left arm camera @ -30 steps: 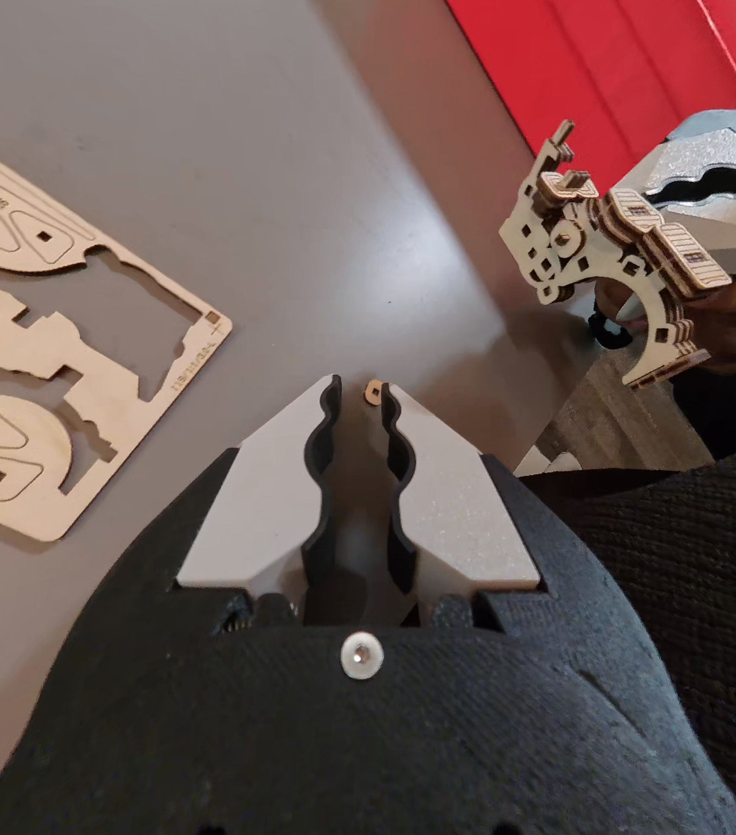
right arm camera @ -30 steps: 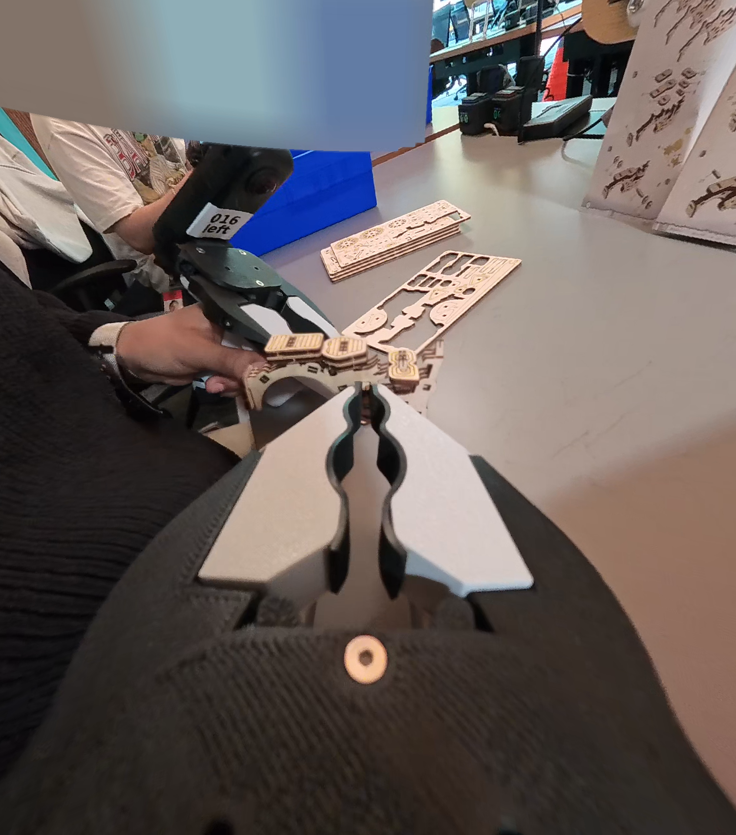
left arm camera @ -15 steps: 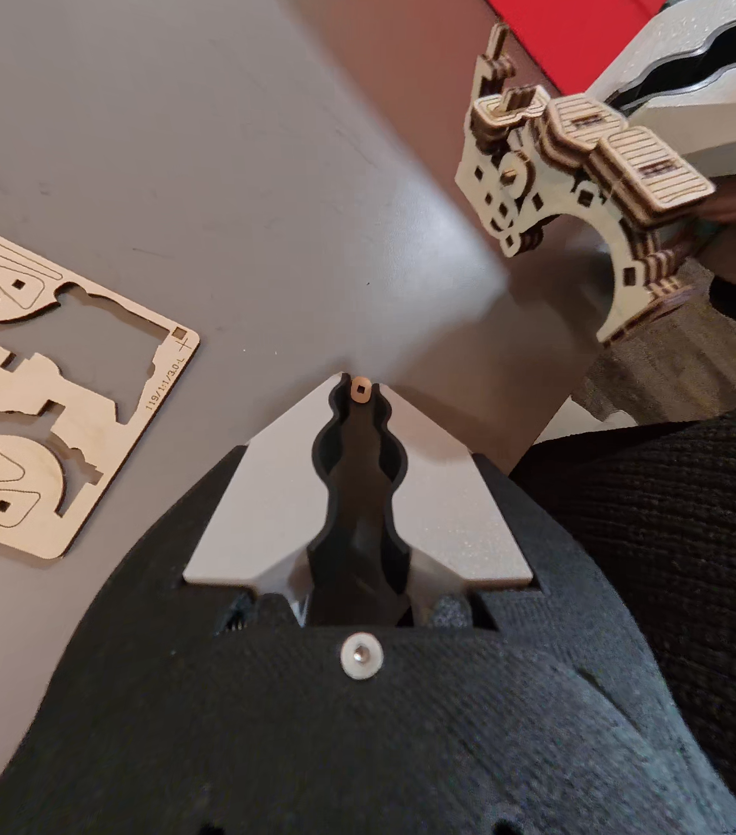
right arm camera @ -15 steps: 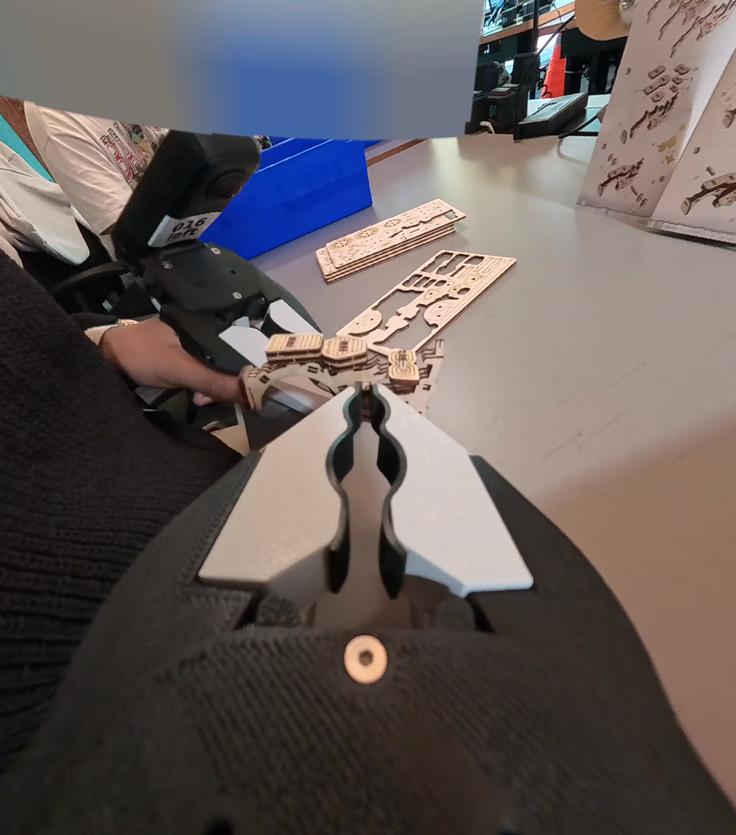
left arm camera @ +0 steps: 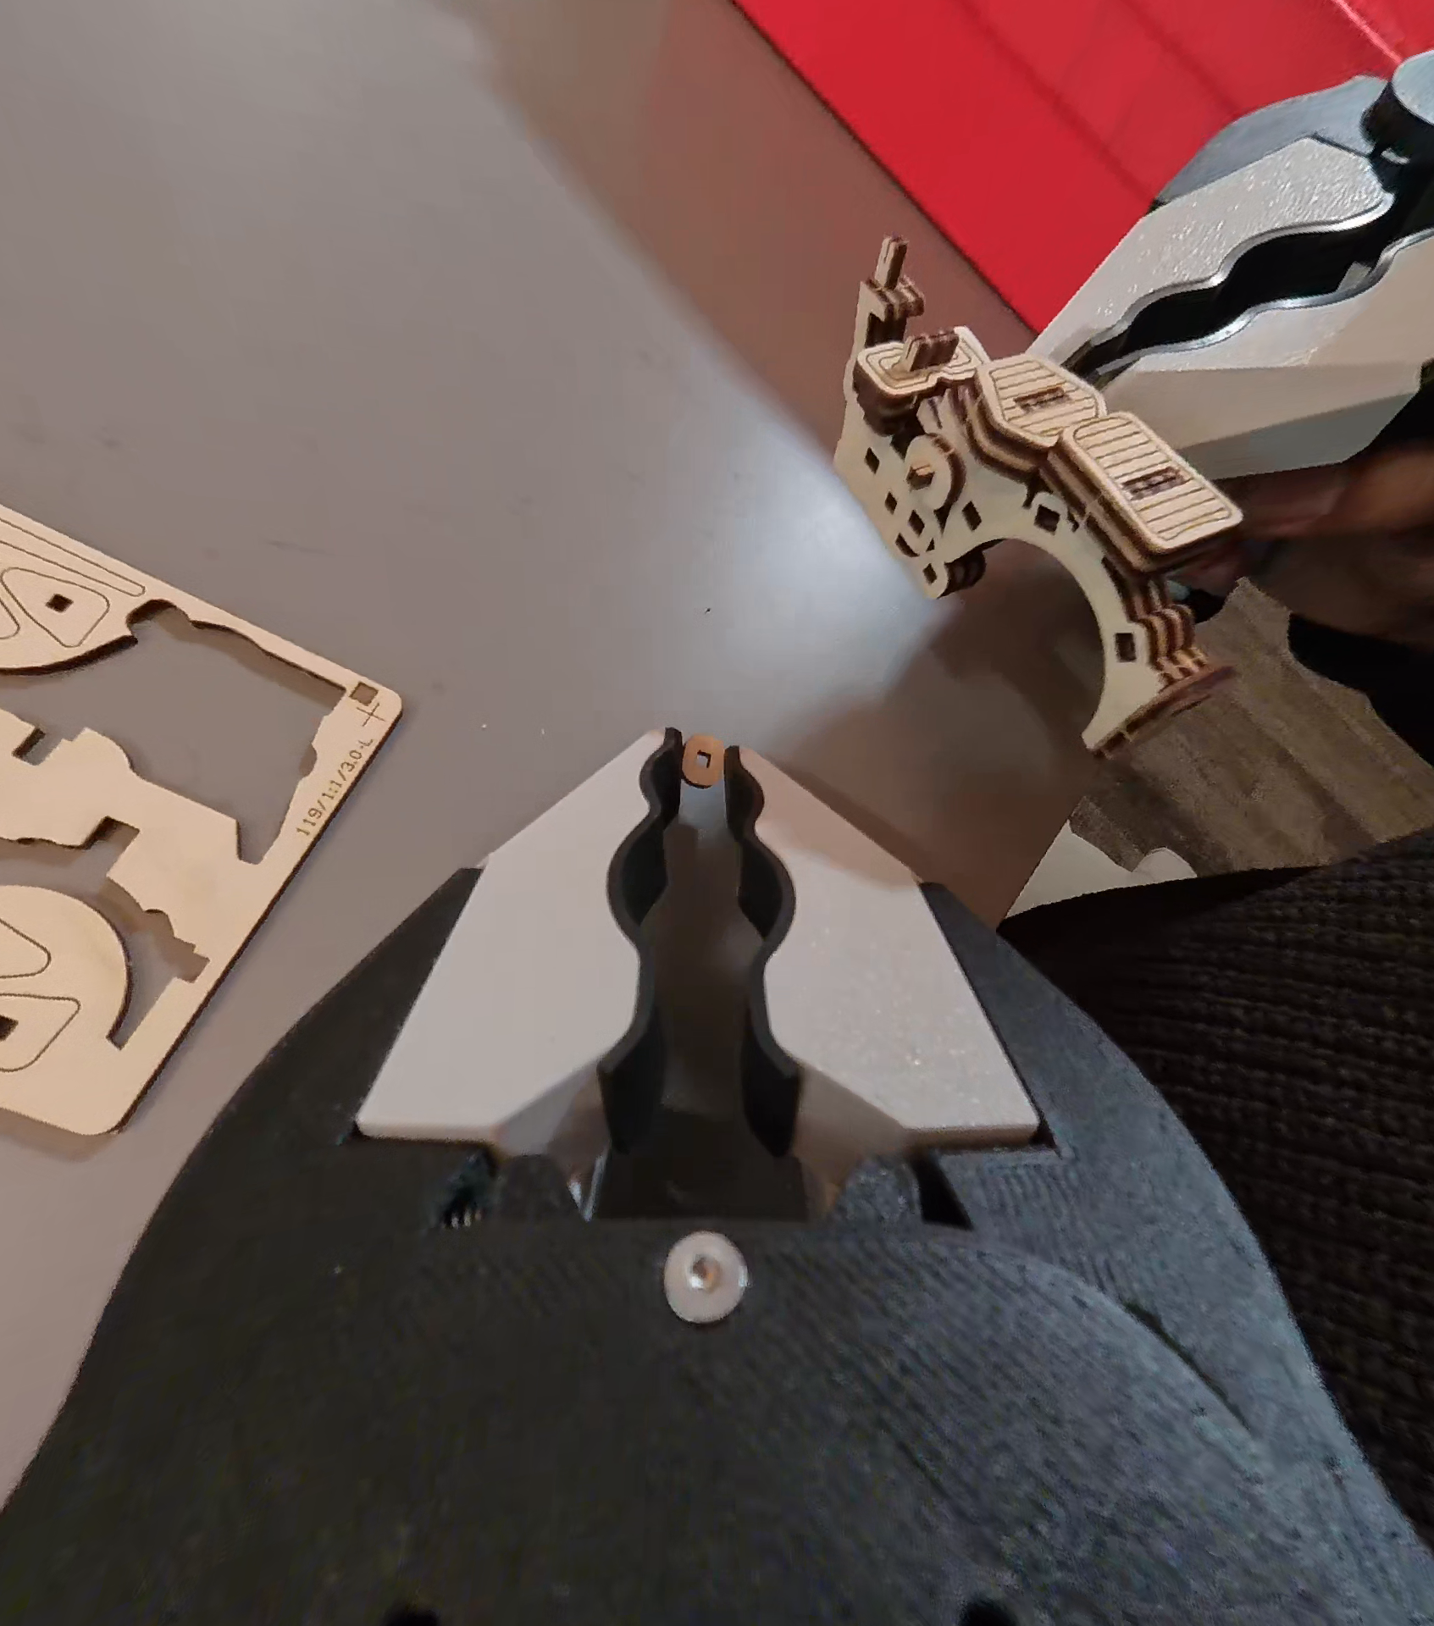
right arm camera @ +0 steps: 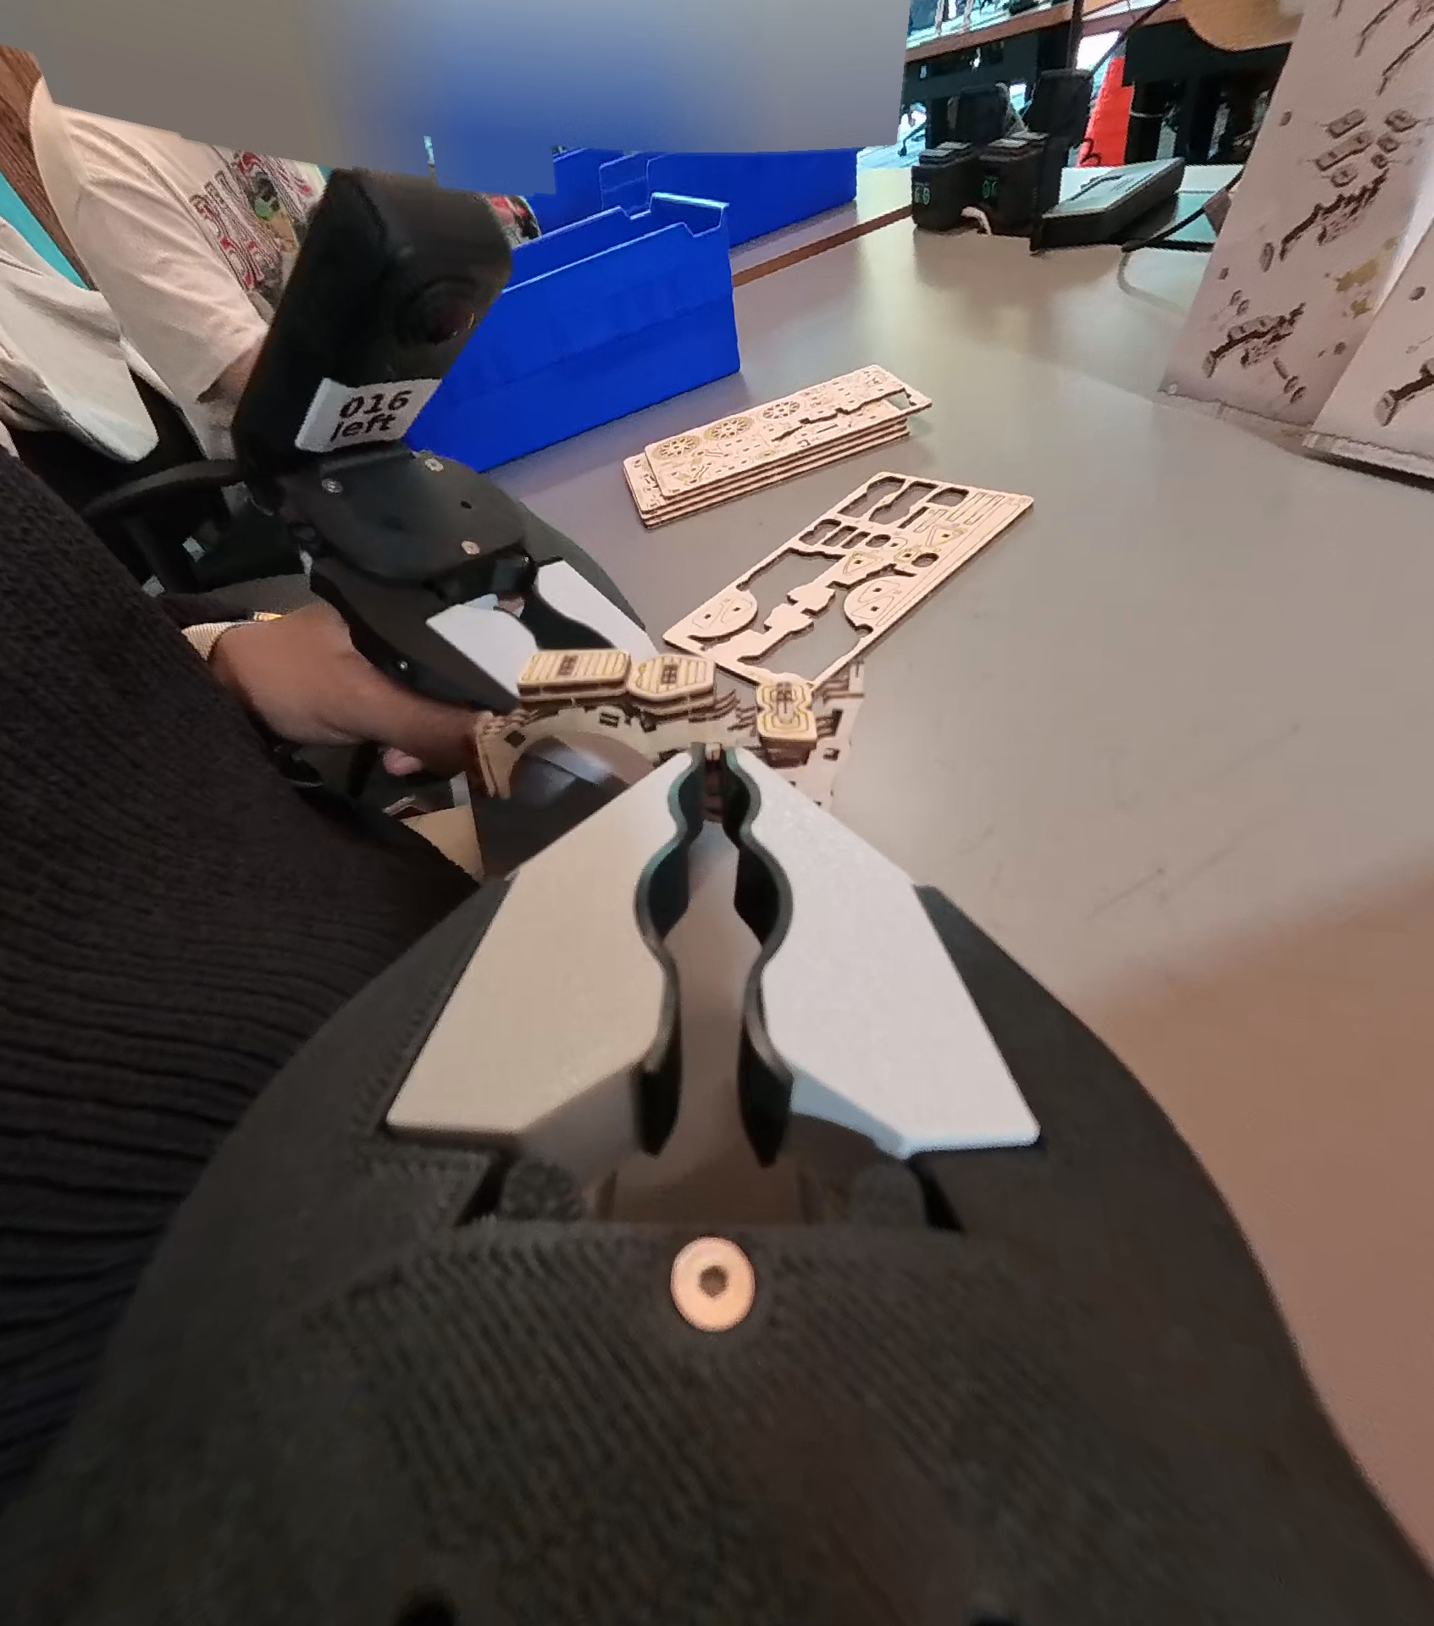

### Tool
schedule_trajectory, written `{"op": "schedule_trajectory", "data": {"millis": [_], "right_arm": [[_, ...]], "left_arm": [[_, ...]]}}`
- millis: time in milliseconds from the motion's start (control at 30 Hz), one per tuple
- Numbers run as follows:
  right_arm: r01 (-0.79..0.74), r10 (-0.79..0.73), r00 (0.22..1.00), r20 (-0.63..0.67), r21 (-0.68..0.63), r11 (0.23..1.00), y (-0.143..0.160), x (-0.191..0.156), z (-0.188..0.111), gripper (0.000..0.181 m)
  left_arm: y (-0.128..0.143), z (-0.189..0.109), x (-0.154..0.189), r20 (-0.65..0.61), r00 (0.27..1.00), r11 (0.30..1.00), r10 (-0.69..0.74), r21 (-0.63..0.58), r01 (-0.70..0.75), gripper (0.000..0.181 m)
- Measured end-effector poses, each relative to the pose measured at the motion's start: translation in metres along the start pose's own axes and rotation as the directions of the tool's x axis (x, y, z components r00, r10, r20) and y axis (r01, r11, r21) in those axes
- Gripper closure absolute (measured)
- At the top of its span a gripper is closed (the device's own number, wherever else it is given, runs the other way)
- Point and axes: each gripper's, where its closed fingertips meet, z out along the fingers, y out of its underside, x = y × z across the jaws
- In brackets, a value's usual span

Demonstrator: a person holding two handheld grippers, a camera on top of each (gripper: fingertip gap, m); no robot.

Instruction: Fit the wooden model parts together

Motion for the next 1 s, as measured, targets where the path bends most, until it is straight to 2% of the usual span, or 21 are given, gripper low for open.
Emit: {"op": "schedule_trajectory", "data": {"millis": [133,300,567,767,867,1000], "right_arm": [[0.009,-0.009,1.000,-0.012,-0.007,1.000,0.001,0.001,0.002,0.180],[0.010,-0.011,1.000,-0.019,-0.011,1.000,0.001,0.002,0.003,0.179],[-0.008,0.008,1.000,-0.014,0.010,1.000,-0.002,0.003,0.000,0.180],[0.003,-0.003,1.000,-0.006,0.010,1.000,-0.001,0.001,0.000,0.180],[0.000,0.000,1.000,-0.002,0.017,1.000,-0.002,0.001,-0.001,0.180],[-0.005,0.005,1.000,-0.001,0.023,1.000,-0.003,0.001,-0.003,0.180]], "left_arm": [[-0.002,-0.001,0.003,-0.017,1.000,1.000,-0.006,0.018,0.006,0.171],[0.009,0.002,0.004,-0.023,1.000,0.999,-0.008,-0.046,0.006,0.171],[0.008,-0.001,0.001,-0.028,0.997,0.996,-0.071,-0.052,0.070,0.156],[0.009,0.001,0.002,-0.012,0.999,0.996,-0.046,-0.079,0.045,0.159],[0.011,0.001,0.002,-0.017,0.998,0.994,-0.058,-0.097,0.056,0.171],[0.012,0.000,0.005,-0.014,0.997,0.995,-0.070,-0.075,0.069,0.172]]}}
